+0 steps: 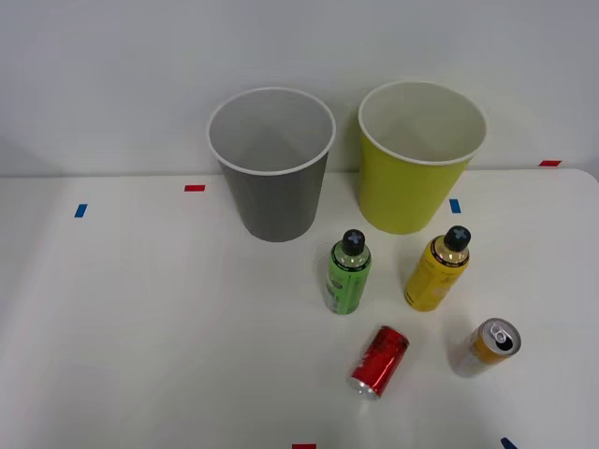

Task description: Put cans in the gray bin, plastic bottles in the light green bin

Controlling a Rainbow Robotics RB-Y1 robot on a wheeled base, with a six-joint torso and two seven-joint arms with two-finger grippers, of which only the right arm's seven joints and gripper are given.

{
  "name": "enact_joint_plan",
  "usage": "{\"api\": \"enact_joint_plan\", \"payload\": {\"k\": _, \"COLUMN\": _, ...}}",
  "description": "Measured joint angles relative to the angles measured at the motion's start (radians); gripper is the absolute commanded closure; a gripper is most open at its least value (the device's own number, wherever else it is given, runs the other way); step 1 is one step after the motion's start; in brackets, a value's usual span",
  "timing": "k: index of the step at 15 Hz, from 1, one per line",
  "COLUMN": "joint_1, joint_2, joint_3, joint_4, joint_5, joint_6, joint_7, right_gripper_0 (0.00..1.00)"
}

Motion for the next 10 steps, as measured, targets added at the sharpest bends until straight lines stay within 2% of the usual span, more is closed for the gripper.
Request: {"api": "enact_joint_plan", "payload": {"k": 10, "joint_1": 0.0, "joint_2": 0.0, "joint_3": 0.0, "joint_4": 0.0, "joint_5": 0.0, "joint_6": 0.0, "joint_7": 0.0, "right_gripper_0": 0.29}}
